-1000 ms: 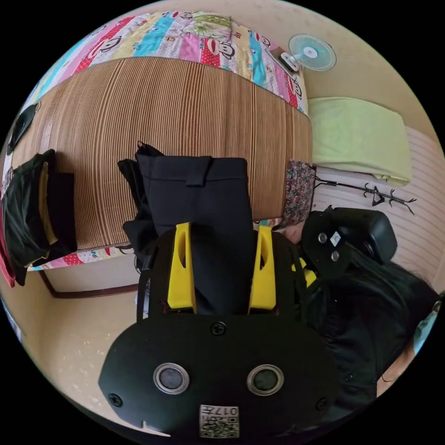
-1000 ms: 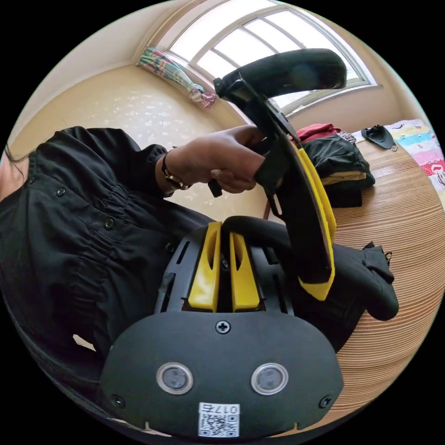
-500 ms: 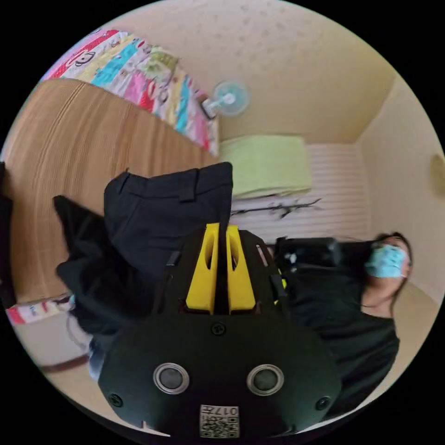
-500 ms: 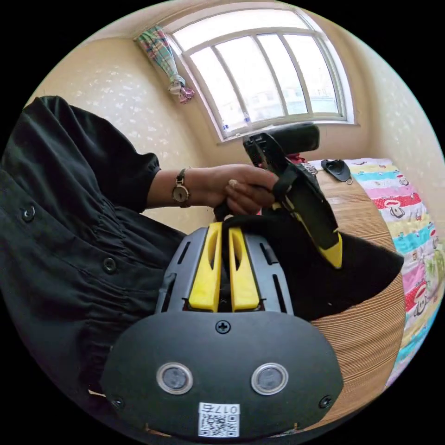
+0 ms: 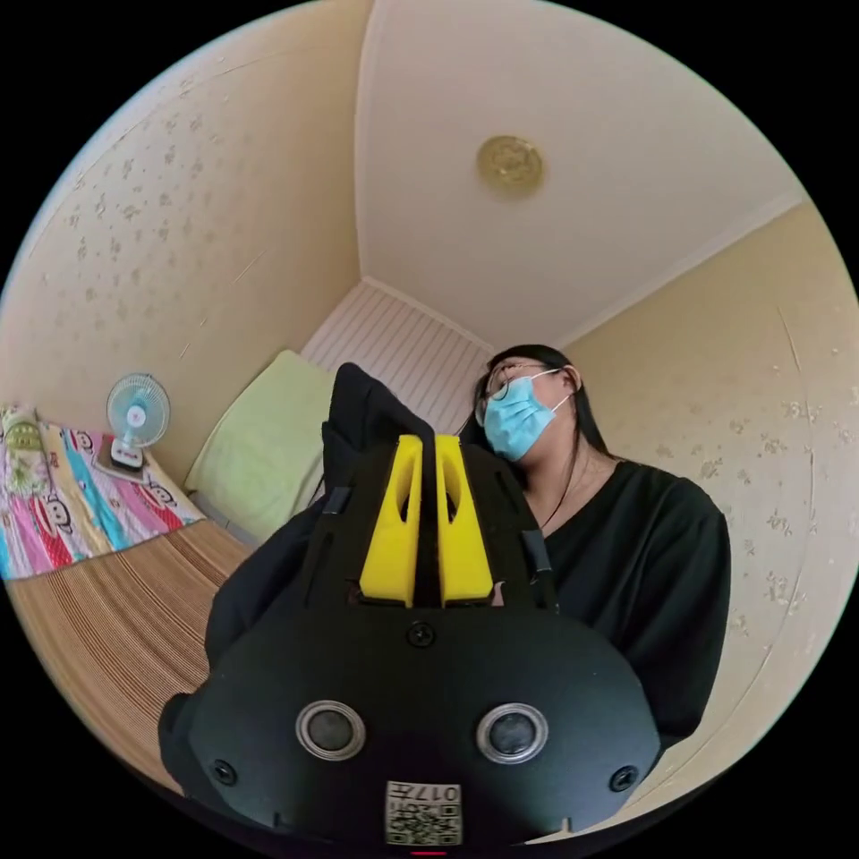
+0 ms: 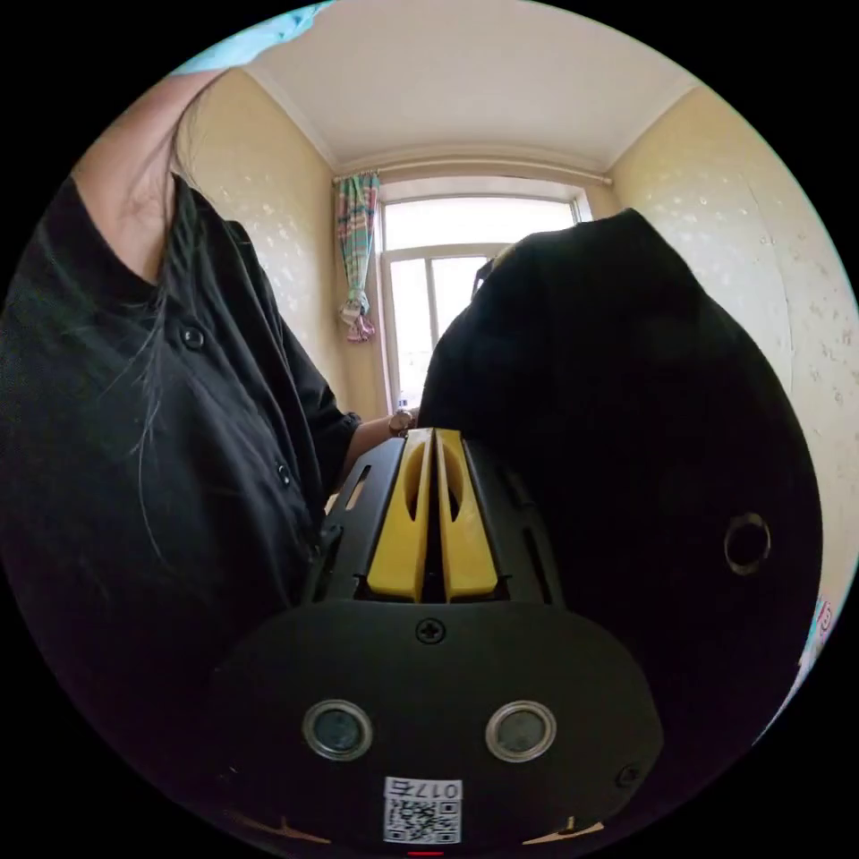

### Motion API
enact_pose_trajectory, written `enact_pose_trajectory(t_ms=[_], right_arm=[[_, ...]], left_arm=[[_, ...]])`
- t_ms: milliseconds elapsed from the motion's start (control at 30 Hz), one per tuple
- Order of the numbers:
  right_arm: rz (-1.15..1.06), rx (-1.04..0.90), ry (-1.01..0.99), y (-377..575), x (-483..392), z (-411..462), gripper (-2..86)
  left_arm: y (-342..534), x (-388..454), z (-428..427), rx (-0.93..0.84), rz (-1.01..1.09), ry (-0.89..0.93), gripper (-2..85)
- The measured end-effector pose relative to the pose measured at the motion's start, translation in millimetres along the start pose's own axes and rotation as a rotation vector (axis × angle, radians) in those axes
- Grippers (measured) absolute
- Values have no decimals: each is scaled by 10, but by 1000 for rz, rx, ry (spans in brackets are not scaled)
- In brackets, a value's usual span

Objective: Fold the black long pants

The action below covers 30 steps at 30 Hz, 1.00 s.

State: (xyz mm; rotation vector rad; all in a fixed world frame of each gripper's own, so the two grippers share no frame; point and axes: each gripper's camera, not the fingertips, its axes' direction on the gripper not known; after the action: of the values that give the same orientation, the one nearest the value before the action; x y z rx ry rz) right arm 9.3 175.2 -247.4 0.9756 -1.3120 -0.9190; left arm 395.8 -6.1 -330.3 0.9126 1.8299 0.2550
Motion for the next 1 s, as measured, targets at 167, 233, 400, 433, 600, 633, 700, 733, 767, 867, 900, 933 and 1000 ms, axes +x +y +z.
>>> enact_pose_trajectory(t_ms=[167, 233, 400, 433, 600, 633, 700, 733, 767, 867, 900, 933, 1000], right_arm=[[55, -78, -77, 458, -4, -443, 7], [28, -50, -4, 533, -68, -657, 9], [141, -3, 406, 721, 202, -1087, 41], [150, 30, 450, 746, 305, -1123, 101], [100, 151, 393, 516, 701, -959, 218], [82, 165, 365, 385, 815, -889, 217], [43, 221, 284, 143, 975, -849, 212], [16, 287, 200, -34, 1070, -893, 194], [-48, 349, 78, -216, 1144, -981, 145], [-44, 369, -52, -783, 1368, -1275, 58], [-34, 388, -47, -899, 1401, -1368, 57], [-8, 439, -65, -1140, 1464, -1584, 54], [16, 506, -97, -1528, 1524, -1918, 54]], left_arm=[[-385, 670, -130, 21, 148, -7, -3], [-526, 891, -136, 34, 198, 11, -3], [-844, 1444, -124, 36, 333, 84, -1], [-881, 1562, -105, 26, 351, 96, 0], [-895, 1801, -38, 24, 341, 146, 2], [-895, 1840, -41, 28, 341, 157, 2], [-910, 1897, -80, 38, 341, 169, 2], [-932, 1938, -128, 45, 338, 168, 2], [-958, 1991, -189, 52, 338, 162, 3], [-1026, 2203, -449, 104, 374, 175, 4], [-1040, 2252, -511, 116, 382, 176, 4], [-1062, 2348, -634, 140, 398, 168, 4], [-1100, 2488, -819, 168, 415, 103, 5]])
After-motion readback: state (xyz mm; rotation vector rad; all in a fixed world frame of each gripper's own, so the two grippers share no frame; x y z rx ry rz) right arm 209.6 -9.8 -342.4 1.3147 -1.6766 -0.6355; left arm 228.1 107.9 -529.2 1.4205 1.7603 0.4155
